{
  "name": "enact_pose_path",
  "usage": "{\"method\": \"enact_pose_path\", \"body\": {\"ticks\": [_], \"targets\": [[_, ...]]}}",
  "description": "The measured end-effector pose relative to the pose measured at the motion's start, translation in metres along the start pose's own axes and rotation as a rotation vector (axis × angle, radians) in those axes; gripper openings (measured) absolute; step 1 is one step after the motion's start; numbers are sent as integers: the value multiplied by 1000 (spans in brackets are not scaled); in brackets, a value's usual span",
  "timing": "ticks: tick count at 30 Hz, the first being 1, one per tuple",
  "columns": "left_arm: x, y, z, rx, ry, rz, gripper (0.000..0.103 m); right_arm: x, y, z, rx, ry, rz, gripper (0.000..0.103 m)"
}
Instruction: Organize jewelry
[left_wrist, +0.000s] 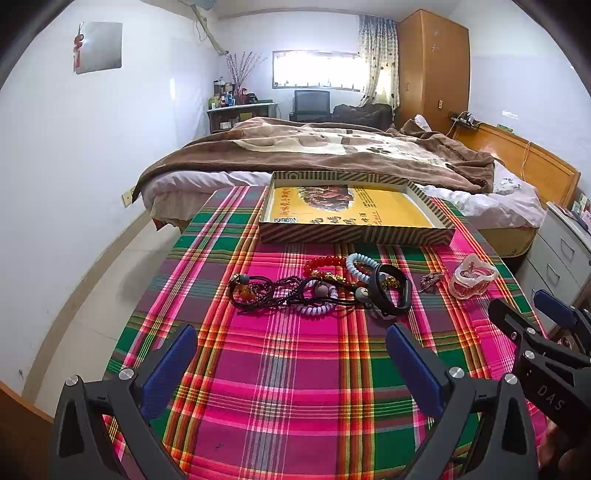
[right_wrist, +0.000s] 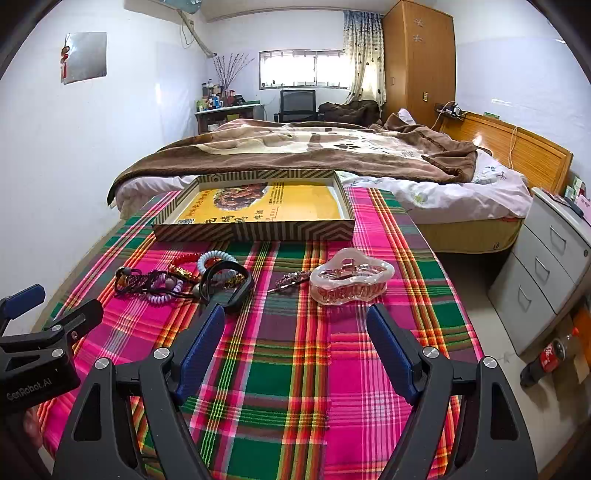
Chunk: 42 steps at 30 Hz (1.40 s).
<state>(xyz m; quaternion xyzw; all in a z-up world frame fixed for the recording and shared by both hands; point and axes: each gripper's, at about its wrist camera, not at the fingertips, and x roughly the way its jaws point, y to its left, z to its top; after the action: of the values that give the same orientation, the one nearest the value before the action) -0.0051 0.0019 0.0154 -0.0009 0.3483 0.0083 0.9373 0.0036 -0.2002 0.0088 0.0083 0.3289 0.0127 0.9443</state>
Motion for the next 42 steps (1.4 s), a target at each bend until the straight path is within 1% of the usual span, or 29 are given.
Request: {"method": "enact_pose_path", "body": {"ticks": [29,38,42], "targets": [[2,-2,-2,-5,1,7,103,-1,-2,-2,3,-1,0,79],[17,9,1,-20,24,14,103,11,-4,-1,2,21,-5,79],[25,18,3,-29,39,32,103,21,-2,0,1,39,-6,79]]}}
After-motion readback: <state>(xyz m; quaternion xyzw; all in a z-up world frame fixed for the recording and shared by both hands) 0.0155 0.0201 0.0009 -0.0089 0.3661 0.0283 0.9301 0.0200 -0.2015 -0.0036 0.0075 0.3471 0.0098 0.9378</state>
